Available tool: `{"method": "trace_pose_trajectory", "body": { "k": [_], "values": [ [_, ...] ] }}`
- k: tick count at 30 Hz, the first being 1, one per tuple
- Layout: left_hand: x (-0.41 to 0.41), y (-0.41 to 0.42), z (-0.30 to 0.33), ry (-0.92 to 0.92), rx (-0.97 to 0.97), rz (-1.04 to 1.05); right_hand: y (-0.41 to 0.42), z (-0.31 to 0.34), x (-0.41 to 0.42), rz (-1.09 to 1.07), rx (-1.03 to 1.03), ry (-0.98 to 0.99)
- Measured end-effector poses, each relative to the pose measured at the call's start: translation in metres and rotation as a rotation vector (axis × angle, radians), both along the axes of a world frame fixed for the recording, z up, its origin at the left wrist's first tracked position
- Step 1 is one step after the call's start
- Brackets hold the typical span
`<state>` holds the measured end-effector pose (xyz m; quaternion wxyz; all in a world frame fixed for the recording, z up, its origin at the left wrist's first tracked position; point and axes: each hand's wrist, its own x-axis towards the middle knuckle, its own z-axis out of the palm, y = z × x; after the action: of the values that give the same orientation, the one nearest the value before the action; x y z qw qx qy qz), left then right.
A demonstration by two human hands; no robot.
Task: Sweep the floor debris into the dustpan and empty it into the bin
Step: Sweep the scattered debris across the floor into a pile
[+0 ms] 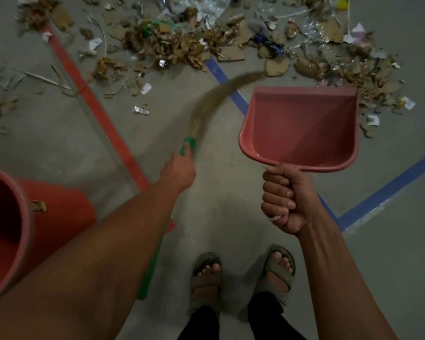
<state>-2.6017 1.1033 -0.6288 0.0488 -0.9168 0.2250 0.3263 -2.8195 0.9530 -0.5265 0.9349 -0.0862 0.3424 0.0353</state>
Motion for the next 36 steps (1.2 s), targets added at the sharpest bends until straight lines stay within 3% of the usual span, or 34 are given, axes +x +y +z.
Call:
{"method": "trace_pose_trajectory", "body": {
  "k": [3, 6, 16, 22, 28, 31, 36],
  "values": [
    [0.010, -0.016, 0.014, -0.054, -0.058, 0.209, -0.006, 0.000, -0.014, -0.039, -0.014, 0.004],
    [0.003, -0.021, 0.020, -0.098, -0.195, 0.241, -0.014, 0.001, -0.029, -0.096, -0.014, 0.001],
    [-0.139, -0.087, 0.011, -0.043, -0.519, -0.179, -0.055, 0.005, -0.106, -0.301, -0.031, 0.020],
    [-0.219, -0.174, -0.002, 0.143, -0.470, -0.464, -0.085, 0.004, -0.178, -0.475, -0.061, 0.077],
    [-0.261, -0.250, -0.028, 0.231, -0.253, -0.640, -0.110, -0.004, -0.215, -0.555, -0.071, 0.083],
    [-0.262, -0.268, -0.034, 0.230, -0.123, -0.533, -0.121, -0.008, -0.220, -0.567, -0.068, 0.087],
    [-0.231, -0.268, -0.031, 0.158, -0.169, -0.260, -0.130, -0.013, -0.213, -0.557, -0.043, 0.076]
  ]
}}
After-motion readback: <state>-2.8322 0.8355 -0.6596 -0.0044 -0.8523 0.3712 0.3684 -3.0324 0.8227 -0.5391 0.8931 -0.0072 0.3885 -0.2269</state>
